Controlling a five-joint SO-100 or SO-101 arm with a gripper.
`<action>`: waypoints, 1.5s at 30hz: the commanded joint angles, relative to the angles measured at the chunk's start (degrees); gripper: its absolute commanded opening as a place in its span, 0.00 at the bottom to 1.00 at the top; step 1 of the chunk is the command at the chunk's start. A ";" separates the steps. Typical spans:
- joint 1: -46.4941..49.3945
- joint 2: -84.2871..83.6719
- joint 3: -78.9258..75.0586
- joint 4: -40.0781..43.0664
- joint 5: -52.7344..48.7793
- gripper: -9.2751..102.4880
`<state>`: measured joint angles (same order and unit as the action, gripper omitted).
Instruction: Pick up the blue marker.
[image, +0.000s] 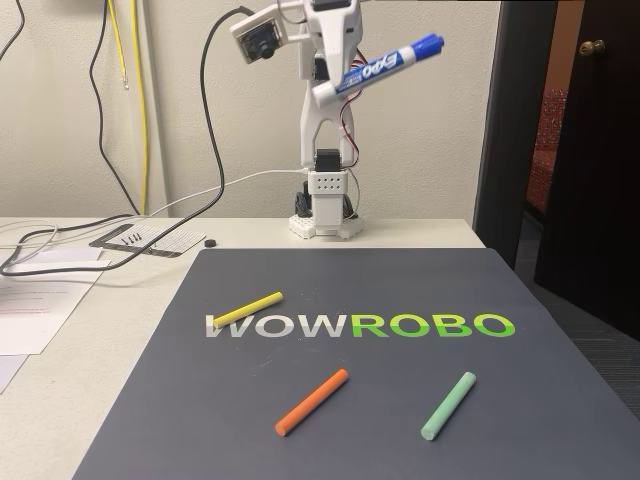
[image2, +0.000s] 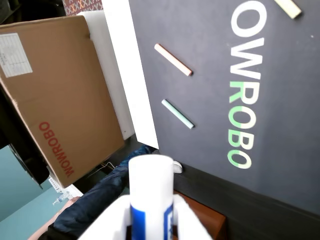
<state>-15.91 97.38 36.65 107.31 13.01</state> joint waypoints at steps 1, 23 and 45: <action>-1.14 8.17 6.42 9.93 1.05 0.08; -1.32 66.80 89.03 -30.94 0.44 0.08; 0.35 94.48 121.38 -43.33 -3.16 0.08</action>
<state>-15.91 188.61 158.12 63.46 10.72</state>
